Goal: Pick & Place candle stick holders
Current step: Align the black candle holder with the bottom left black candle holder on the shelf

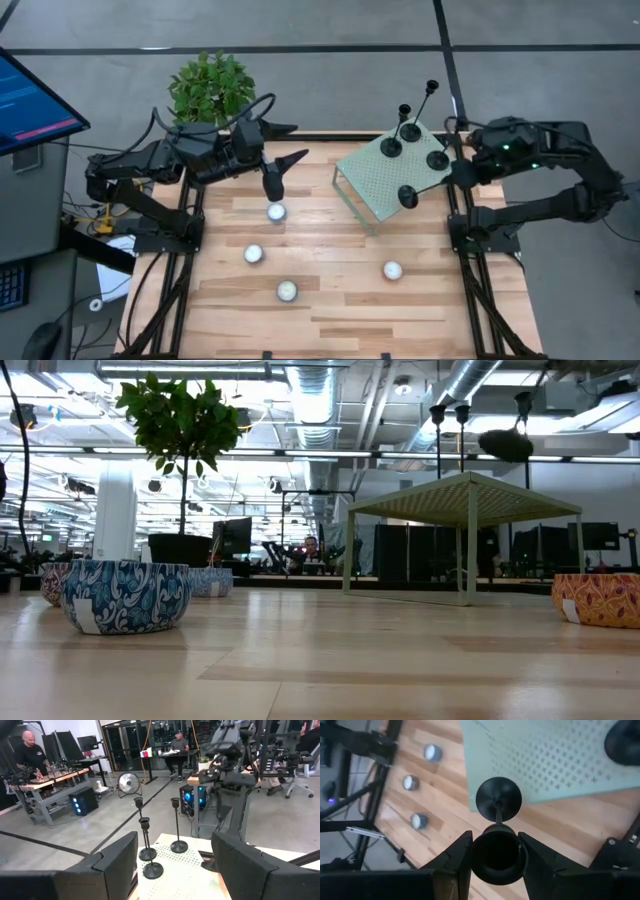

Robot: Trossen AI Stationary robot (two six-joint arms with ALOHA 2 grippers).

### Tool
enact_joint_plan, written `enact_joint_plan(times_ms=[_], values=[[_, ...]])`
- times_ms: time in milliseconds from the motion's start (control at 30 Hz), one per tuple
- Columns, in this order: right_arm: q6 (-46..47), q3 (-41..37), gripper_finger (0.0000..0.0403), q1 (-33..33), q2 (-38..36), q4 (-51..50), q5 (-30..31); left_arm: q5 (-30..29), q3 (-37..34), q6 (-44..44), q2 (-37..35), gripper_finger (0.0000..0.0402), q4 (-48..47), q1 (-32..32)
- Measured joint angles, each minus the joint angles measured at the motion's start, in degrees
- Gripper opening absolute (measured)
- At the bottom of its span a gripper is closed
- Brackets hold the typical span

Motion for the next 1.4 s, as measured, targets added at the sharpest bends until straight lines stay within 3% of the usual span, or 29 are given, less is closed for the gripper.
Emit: enact_joint_plan(times_ms=[400, 700, 1400], values=[[-1.77, 3.24, 0.0121, -6.32, 1.17, -0.01, 8.78, -0.01, 0.00, -0.16, -0.26, 0.0254, 0.02, 0.00], [-5.06, 3.26, 0.0121, -11.73, 3.25, -0.02, 7.04, 0.00, 0.00, -0.19, -0.26, 0.0254, 0.02, 0.00], [-4.52, -1.47, 0.0121, -11.92, 3.08, 0.00, 4.79, 0.02, 0.00, -0.19, -0.26, 0.0254, 0.02, 0.00]])
